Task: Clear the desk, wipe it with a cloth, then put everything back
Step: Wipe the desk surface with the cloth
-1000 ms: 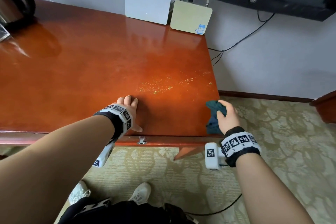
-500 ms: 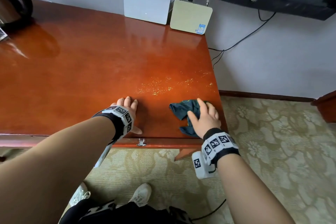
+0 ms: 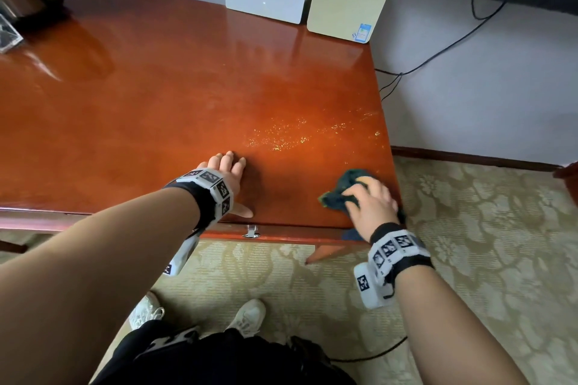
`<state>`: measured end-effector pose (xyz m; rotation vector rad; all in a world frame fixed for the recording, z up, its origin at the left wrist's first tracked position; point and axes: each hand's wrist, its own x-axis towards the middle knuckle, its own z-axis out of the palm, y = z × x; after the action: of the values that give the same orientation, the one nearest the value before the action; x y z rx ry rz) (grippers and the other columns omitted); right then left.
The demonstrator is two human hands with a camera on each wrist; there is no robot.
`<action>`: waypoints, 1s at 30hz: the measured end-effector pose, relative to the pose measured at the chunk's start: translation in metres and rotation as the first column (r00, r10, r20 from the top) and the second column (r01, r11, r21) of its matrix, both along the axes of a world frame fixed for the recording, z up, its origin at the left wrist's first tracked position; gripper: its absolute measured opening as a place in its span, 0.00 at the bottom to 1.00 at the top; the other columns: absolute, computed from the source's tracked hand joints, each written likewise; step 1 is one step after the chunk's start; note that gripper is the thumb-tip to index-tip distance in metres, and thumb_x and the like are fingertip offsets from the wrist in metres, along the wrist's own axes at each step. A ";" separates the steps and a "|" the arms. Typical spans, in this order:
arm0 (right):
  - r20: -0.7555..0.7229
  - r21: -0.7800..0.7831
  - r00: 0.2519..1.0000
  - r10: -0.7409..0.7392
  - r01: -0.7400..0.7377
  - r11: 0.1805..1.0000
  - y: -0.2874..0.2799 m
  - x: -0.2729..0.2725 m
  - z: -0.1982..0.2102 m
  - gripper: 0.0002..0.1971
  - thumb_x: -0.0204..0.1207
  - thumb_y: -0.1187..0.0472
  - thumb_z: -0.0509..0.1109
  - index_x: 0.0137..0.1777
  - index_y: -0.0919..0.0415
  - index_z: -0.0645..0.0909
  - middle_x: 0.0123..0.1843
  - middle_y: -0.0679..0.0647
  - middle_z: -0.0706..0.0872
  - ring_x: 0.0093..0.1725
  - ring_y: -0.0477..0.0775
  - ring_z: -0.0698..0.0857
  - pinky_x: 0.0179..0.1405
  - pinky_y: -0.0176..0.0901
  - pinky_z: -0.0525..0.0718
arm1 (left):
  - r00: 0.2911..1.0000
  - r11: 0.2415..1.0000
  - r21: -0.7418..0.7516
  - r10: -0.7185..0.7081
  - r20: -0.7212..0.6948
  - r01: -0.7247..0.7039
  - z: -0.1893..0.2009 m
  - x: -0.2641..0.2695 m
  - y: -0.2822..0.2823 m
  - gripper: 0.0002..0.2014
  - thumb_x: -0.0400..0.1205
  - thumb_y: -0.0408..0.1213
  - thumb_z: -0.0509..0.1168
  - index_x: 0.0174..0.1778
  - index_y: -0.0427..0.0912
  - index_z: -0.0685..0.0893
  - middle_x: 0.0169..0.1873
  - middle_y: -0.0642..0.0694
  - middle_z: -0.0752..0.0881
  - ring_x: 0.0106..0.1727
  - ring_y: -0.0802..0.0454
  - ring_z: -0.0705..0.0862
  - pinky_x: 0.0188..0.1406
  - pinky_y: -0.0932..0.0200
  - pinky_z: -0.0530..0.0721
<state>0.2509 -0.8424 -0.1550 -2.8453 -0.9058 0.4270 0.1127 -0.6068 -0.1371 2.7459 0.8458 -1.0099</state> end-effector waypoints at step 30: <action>-0.107 0.448 0.935 -0.337 0.348 0.824 -0.005 0.007 0.026 0.13 0.78 0.72 0.60 0.60 0.64 0.80 0.71 0.62 0.69 0.63 0.58 0.76 0.56 0.30 0.67 | 1.000 0.999 0.040 -0.014 -0.004 0.014 0.004 0.000 -0.003 0.59 0.68 0.70 0.66 0.83 0.47 0.39 0.83 0.45 0.42 0.83 0.44 0.46 0.81 0.47 0.53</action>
<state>0.2581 -0.8474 -0.1291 -2.4711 -0.3961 0.1677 0.1126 -0.6100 -0.1330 2.7874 0.8581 -1.0120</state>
